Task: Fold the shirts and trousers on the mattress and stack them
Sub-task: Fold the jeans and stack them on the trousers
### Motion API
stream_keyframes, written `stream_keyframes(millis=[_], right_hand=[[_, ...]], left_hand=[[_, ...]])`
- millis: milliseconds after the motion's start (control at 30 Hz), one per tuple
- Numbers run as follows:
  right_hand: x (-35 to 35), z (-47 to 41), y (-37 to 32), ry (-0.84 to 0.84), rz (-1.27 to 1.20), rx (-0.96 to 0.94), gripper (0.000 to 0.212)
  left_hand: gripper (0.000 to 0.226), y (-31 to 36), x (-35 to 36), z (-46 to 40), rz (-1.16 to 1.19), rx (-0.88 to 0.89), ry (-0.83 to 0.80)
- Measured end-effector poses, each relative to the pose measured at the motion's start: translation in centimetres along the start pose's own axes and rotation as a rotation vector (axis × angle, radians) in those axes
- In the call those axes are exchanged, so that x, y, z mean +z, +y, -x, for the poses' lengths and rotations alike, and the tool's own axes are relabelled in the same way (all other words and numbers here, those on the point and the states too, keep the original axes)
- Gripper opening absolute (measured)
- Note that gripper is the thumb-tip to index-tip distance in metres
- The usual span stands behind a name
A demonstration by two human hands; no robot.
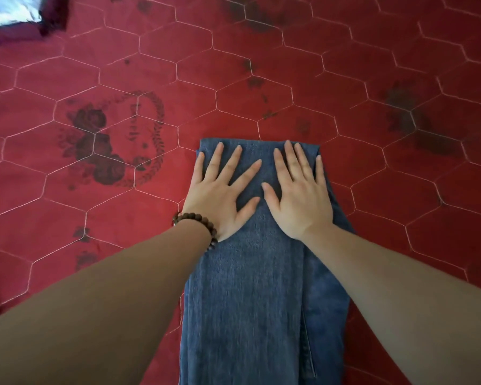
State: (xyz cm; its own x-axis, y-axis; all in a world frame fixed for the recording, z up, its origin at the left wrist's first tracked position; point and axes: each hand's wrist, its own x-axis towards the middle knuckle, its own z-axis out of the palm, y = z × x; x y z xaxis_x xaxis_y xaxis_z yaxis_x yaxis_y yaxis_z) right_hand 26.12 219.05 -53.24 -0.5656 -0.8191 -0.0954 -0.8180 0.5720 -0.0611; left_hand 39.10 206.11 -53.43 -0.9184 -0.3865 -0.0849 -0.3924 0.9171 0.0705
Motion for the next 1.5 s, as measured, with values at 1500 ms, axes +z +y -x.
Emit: stream_keyframes(millis=[1500], right_hand=[[-2.6, 25.1, 5.5, -0.253, 0.170, -0.556, 0.075]], left_hand=[[0.091, -0.6, -2.1, 22.8, -0.157, 0.606, -0.197]])
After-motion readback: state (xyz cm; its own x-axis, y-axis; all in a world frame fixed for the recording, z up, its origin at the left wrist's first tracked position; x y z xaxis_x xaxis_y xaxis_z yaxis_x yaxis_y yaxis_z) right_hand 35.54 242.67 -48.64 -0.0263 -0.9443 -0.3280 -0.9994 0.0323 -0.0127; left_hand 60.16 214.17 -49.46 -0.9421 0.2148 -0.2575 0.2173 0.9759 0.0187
